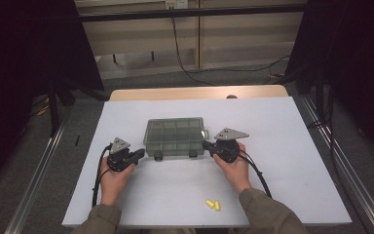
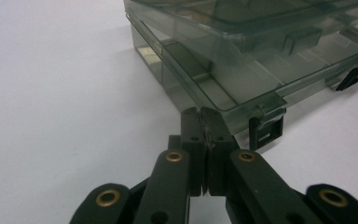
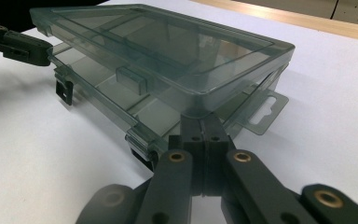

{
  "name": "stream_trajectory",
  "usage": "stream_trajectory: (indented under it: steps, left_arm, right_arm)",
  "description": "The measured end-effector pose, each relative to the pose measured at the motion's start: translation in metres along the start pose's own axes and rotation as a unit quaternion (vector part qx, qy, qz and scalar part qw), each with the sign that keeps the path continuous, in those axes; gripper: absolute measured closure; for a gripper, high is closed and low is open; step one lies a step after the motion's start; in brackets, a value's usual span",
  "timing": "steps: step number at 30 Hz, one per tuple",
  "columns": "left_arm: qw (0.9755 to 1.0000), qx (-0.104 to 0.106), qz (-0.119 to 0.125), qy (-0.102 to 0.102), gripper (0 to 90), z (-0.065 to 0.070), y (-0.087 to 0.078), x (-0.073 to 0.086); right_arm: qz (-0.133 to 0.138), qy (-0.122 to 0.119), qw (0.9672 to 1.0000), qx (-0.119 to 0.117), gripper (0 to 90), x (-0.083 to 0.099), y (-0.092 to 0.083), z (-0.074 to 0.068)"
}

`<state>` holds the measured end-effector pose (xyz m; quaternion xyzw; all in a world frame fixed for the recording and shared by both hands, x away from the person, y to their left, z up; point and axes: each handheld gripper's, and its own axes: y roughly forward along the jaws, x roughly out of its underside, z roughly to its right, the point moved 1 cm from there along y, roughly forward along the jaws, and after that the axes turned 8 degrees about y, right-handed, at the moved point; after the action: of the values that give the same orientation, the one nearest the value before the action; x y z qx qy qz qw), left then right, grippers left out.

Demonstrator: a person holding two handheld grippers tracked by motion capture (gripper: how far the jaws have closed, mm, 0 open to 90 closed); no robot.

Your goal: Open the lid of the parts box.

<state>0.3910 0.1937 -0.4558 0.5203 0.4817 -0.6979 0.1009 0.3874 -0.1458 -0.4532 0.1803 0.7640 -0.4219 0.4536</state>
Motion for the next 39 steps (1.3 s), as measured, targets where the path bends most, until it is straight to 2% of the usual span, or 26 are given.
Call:
stream_trajectory:
  steps: [9,13,16,28,39]
  left_arm:
    - [0.9998,-0.003,0.018,-0.004,83.8,0.001,-0.005,-0.005]
    - [0.9997,-0.004,0.025,-0.003,80.3,0.002,-0.005,-0.007]
    - [0.9995,-0.002,0.031,-0.002,79.0,0.003,-0.005,-0.011]
    - [0.9990,-0.014,0.042,0.006,77.2,0.003,-0.005,-0.023]
    - [0.9983,-0.024,0.051,0.016,76.0,-0.001,-0.009,-0.043]
  right_arm:
    - [-0.001,-0.013,0.9999,0.004,90.0,0.000,0.003,-0.003]
    - [-0.002,-0.027,0.9996,0.005,90.0,0.001,0.005,-0.005]
    - [-0.002,-0.025,0.9997,0.006,90.0,0.001,0.006,-0.006]
    - [0.002,-0.028,0.9996,0.007,90.0,0.002,0.005,-0.006]
    - [0.002,-0.028,0.9996,0.008,90.0,0.002,0.005,-0.007]
